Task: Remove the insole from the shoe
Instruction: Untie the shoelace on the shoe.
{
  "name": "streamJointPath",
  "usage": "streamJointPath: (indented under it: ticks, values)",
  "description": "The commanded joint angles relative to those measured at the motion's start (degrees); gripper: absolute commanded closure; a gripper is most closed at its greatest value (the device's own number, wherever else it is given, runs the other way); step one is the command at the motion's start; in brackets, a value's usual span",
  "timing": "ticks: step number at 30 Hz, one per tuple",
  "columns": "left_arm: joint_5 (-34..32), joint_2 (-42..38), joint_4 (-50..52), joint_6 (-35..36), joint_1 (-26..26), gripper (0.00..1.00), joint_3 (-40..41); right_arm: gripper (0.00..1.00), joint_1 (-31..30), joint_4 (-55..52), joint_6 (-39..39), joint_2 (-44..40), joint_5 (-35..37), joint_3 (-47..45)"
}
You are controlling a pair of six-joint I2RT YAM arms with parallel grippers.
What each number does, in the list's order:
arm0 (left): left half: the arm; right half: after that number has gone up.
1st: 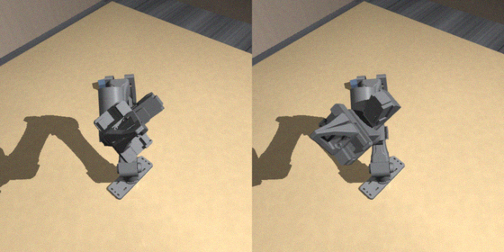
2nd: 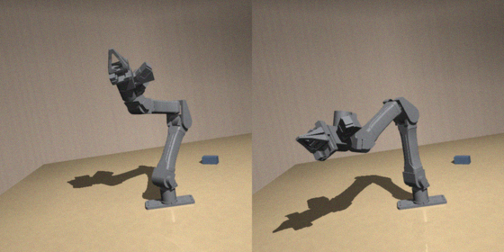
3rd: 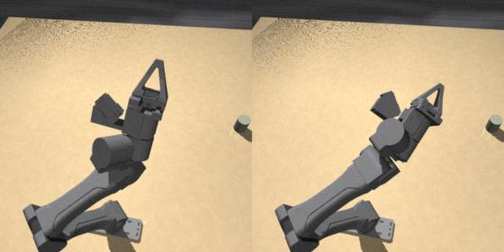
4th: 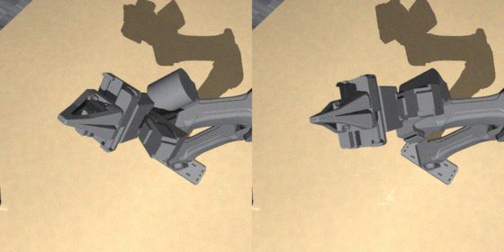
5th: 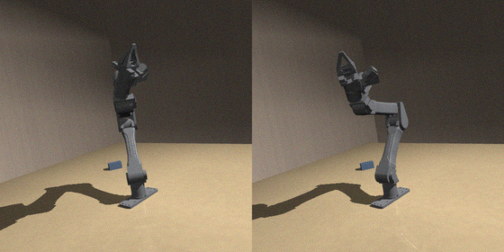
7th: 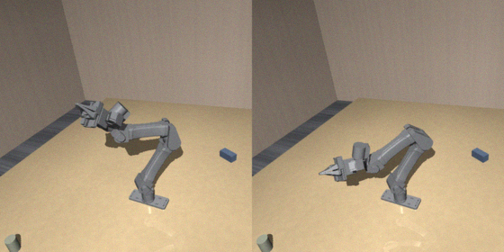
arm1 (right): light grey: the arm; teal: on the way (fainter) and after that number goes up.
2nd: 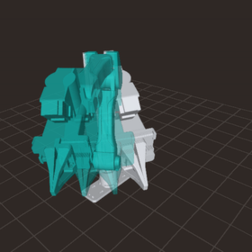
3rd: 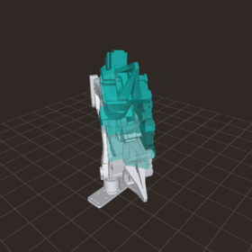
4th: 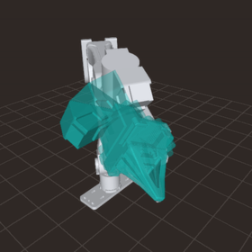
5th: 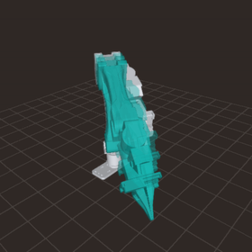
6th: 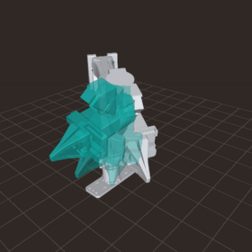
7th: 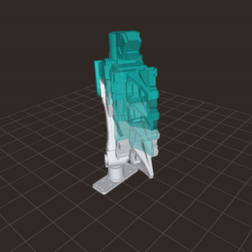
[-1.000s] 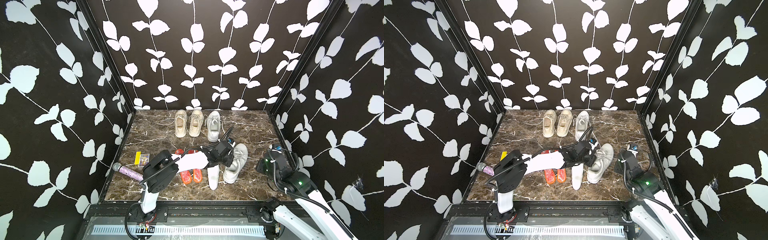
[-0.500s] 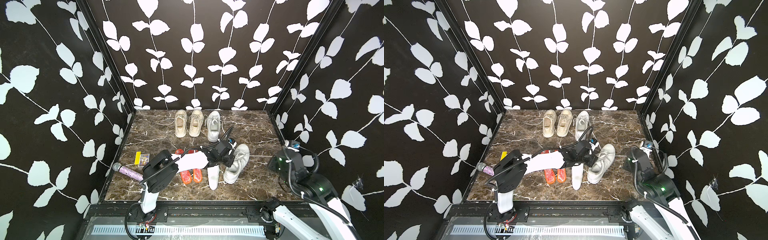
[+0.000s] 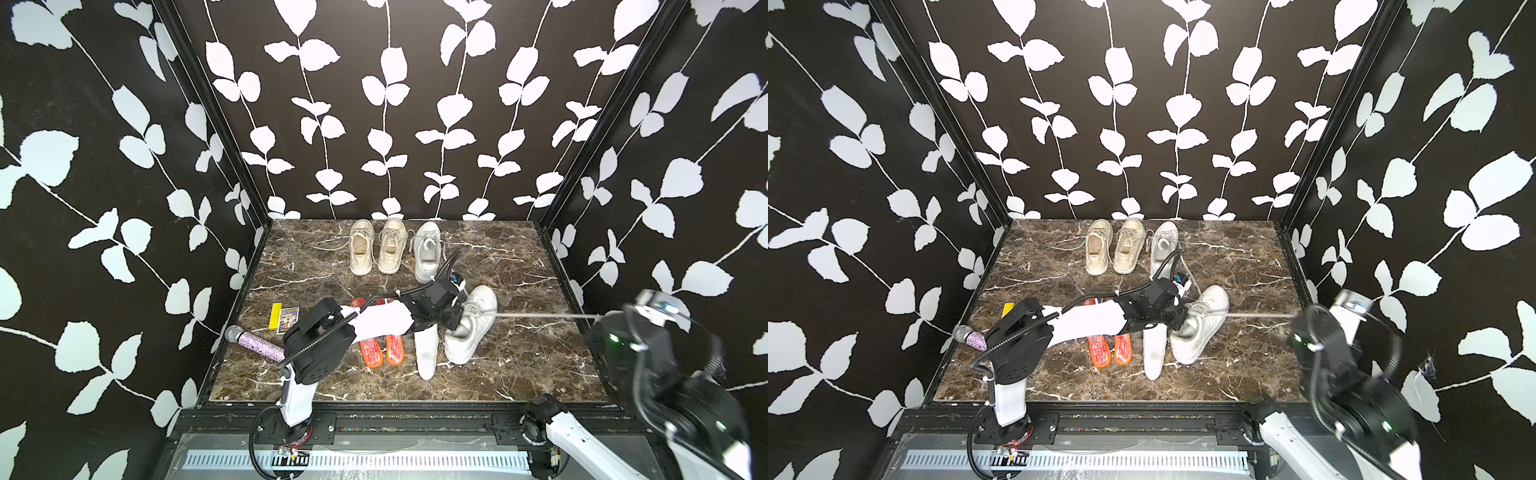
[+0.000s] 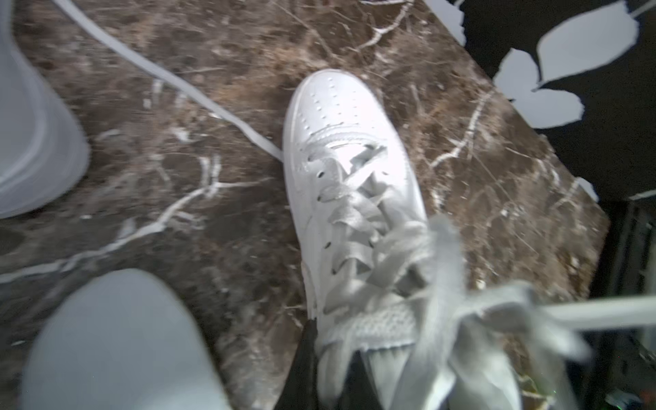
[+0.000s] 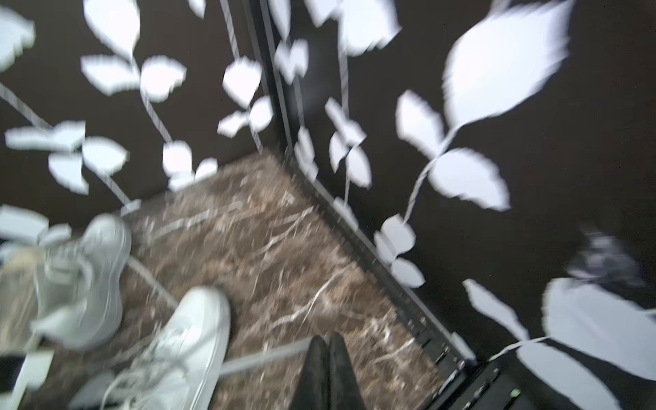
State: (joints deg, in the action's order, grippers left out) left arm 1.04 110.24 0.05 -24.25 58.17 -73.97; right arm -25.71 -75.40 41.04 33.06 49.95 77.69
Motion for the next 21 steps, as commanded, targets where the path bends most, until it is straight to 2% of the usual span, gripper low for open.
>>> streamJointPath:
  ticks: [1,4,6,8,10,14,16,21]
  values:
    - [-4.20,-0.86,3.90,-0.62,-1.04,1.00,1.69,1.00,0.42,-3.95,0.01,-1.16,10.50,2.16]
    - [-2.96,-0.66,3.13,-0.29,-1.04,1.00,1.53,1.00,0.46,3.23,-5.54,-2.43,3.76,-1.20]
    - [-1.61,-0.78,2.68,-0.19,-1.04,1.00,1.16,1.00,0.41,7.68,-8.28,-2.59,-2.80,-5.85]
    - [-0.40,-1.28,2.43,-0.01,-0.97,1.00,0.53,1.00,0.47,12.82,-11.17,-2.06,-12.50,-10.55]
    - [0.84,-2.07,1.52,0.08,-0.87,1.00,0.50,0.98,0.47,15.74,-11.42,-1.26,-18.65,-14.56]
    - [2.99,-2.75,0.17,1.35,-0.18,1.00,-0.25,0.49,0.41,19.72,-9.49,1.04,-24.56,-21.44]
    - [4.24,-1.70,0.89,2.29,0.55,1.00,-1.74,0.34,0.43,22.81,-10.38,3.09,-28.88,-23.91]
    - [3.78,-1.65,1.32,2.82,2.11,1.00,-2.65,0.27,0.32,27.80,-10.60,12.28,-37.01,-27.18]
